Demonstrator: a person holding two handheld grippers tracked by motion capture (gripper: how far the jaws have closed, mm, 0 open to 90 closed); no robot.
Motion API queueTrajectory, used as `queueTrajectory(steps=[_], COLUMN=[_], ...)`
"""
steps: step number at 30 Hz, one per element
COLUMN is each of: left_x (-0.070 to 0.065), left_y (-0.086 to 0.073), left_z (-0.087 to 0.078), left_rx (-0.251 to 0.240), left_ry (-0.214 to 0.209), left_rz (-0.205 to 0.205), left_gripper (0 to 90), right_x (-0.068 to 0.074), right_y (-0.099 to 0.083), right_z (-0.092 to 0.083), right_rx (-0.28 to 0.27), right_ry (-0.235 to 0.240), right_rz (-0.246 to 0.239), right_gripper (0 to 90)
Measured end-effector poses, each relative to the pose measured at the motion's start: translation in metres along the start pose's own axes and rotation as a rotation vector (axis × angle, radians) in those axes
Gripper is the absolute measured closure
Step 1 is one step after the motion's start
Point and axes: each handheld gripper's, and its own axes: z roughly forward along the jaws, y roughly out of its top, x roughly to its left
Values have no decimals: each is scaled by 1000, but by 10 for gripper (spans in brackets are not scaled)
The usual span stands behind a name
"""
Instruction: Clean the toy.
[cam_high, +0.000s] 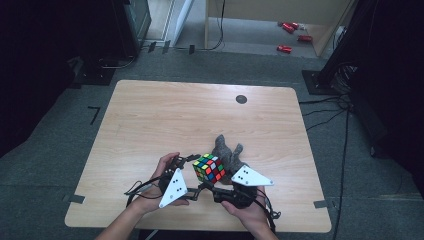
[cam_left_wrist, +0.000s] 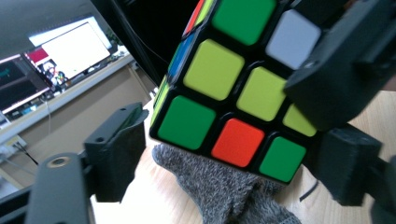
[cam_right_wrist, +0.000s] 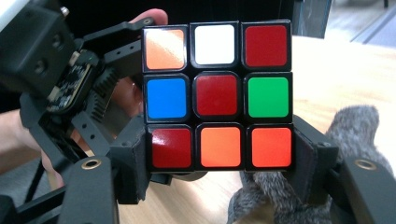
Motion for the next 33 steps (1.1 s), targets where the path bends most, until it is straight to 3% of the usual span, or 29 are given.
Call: queueTrajectory(steps=[5, 9, 12, 16, 18, 20, 21, 24, 25, 26, 29, 33], left_x=[-3, -6, -3, 11, 21, 31, 34, 42, 43, 45, 46, 47], left_y=[-1, -3, -5, -11, -16, -21, -22, -25, -25, -25, -27, -27], left_z=[5, 8, 8, 1, -4, -9, -11, -15, -15, -15, -16, -19], left_rx=[11, 40, 57, 99, 129, 154, 164, 198, 226, 254, 277, 277], left_ry=[-1, -4, -12, 23, 55, 68, 78, 84, 88, 79, 68, 41], left_rz=[14, 40, -2, -87, -154, -236, -265, -328, -341, -359, -402, -440], left_gripper=[276, 319, 340, 342, 343, 344, 344, 344, 345, 345, 346, 346], right_x=[-12, -22, -28, -34, -39, -45, -47, -47, -47, -47, -48, -59], right_y=[-2, -4, -5, -2, -2, -3, -6, -18, -21, -23, -27, -34], right_z=[0, 2, 4, -1, -6, -5, -2, 14, 20, 26, 42, 57], right_rx=[26, 56, 41, -11, -48, -58, -44, 24, 55, 81, 168, 275], right_ry=[44, 68, 93, 85, 43, -30, -84, -279, -311, -319, -345, -400], right_rz=[119, 184, 204, 167, 160, 134, 93, -89, -123, -137, -145, -127], right_gripper=[349, 347, 331, 236, 226, 213, 207, 207, 202, 186, 191, 428])
